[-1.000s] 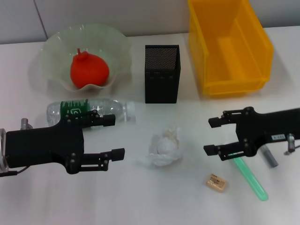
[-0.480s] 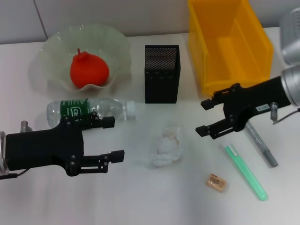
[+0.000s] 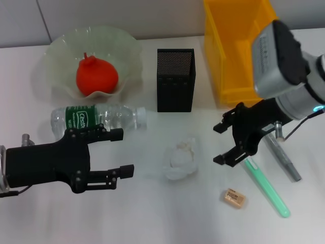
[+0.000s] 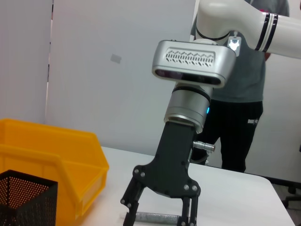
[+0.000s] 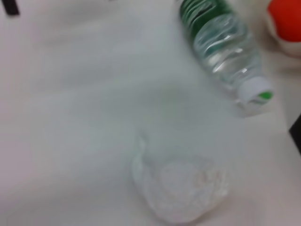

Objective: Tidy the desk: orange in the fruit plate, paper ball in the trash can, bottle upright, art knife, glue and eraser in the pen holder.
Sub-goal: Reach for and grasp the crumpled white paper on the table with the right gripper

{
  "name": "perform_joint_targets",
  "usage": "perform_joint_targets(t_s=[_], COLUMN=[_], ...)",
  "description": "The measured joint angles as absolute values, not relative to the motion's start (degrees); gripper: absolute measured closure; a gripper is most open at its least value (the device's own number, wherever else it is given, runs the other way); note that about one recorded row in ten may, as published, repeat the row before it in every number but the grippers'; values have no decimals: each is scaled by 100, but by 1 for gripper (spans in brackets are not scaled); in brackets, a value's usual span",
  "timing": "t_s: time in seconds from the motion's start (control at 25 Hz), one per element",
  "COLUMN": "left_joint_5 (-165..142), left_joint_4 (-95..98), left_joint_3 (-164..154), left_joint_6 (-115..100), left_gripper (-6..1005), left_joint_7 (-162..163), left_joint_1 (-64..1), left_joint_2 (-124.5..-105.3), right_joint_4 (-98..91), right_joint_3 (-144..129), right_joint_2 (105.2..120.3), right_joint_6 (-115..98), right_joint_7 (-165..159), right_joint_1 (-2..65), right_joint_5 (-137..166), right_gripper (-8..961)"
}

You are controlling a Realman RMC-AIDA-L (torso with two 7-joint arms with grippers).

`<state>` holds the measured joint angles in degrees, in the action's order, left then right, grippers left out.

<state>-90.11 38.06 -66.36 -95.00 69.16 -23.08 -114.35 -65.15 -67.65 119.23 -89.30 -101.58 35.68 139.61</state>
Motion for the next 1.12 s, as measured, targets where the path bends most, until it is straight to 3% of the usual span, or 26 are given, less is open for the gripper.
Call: perform_joint_targets(t_s=[1.12], left_joint_5=[-9018], left_joint_4=[3825], left_joint_3=[-6630], left_joint_6=[-9428], left_gripper=[184], left_joint_7=[6838], left_joint_1=[-2247], left_joint_2=[-11522], right_joint_4=[-6348], right_joint_3=[-7365], right_joint_2=[11944], right_joint_6=[-8671], right_joint_7=[-10745], right_joint_1=[4135], right_joint_5=[13712], right_gripper=[152])
